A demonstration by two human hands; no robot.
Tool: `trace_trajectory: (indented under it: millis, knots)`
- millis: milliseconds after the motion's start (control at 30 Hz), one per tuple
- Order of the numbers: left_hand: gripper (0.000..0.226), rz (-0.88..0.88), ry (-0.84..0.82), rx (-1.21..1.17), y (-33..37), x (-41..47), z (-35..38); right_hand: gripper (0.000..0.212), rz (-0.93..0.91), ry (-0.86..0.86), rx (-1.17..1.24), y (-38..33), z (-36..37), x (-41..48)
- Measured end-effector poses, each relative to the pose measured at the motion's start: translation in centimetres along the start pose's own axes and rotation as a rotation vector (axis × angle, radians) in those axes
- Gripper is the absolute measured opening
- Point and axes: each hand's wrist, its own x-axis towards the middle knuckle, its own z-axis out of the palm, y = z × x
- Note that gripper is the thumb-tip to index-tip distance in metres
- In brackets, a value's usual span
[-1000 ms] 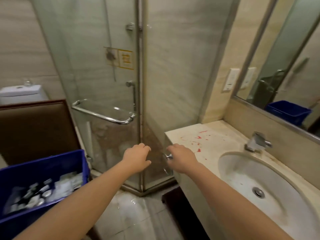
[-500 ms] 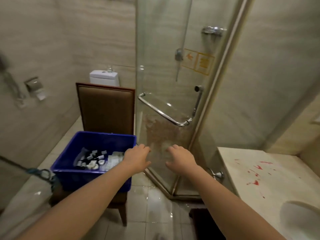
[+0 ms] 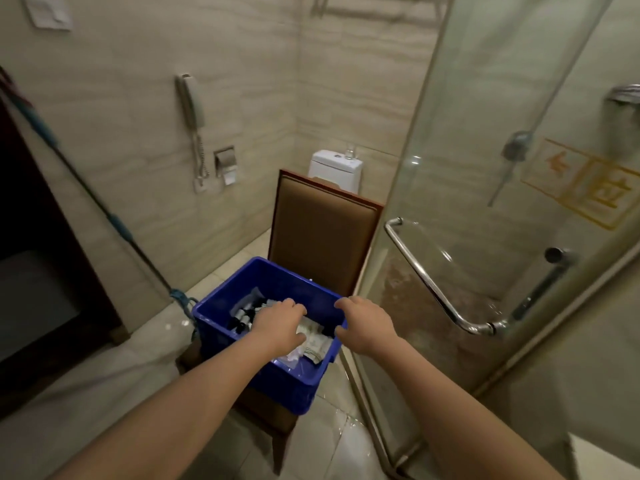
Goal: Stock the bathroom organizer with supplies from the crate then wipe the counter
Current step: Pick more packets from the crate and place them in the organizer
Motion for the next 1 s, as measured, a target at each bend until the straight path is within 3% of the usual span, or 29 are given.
trace_trajectory:
  millis: [500,1000]
  knots:
    - [0.053,-0.278,-0.014,-0.035,-1.7,4.9,3.8,0.053,-0.203,-0.163,-0.004,3.5,4.9,10.0]
    - [0.054,-0.216,-0.213,-0.030,-7.5,13.1,7.9,0.052,-0.084,-0.323,0.072,5.0,11.1,18.2]
